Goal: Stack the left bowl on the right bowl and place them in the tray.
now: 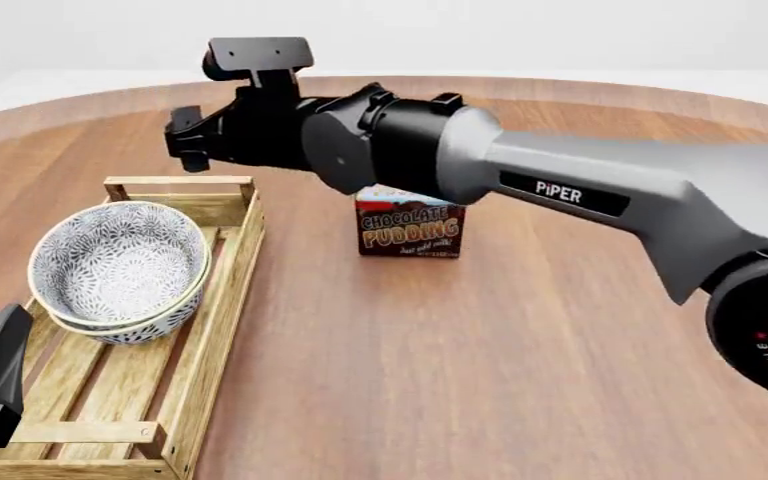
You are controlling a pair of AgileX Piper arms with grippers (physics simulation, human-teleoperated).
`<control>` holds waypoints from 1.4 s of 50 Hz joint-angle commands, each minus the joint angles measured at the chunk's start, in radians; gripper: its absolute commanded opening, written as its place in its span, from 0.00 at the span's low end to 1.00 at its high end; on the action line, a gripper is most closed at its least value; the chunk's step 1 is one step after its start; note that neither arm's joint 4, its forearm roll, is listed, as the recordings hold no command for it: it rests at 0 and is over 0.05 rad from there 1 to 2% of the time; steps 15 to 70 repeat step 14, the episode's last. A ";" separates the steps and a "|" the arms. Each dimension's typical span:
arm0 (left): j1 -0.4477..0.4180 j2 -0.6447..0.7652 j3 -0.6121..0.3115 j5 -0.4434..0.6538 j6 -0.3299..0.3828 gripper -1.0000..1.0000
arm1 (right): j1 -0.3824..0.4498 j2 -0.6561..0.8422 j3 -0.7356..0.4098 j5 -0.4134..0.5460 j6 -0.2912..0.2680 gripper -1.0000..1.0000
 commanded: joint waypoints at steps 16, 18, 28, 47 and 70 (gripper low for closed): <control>0.000 0.000 0.000 0.000 0.000 1.00 | -0.079 -0.359 0.366 -0.145 -0.042 1.00; 0.000 0.000 0.000 0.000 0.000 1.00 | -0.079 -0.359 0.366 -0.145 -0.042 1.00; 0.000 0.000 0.000 0.000 0.000 1.00 | -0.079 -0.359 0.366 -0.145 -0.042 1.00; 0.000 0.000 0.000 0.000 0.000 1.00 | -0.079 -0.359 0.366 -0.145 -0.042 1.00; 0.000 0.000 0.000 0.000 0.000 1.00 | -0.079 -0.359 0.366 -0.145 -0.042 1.00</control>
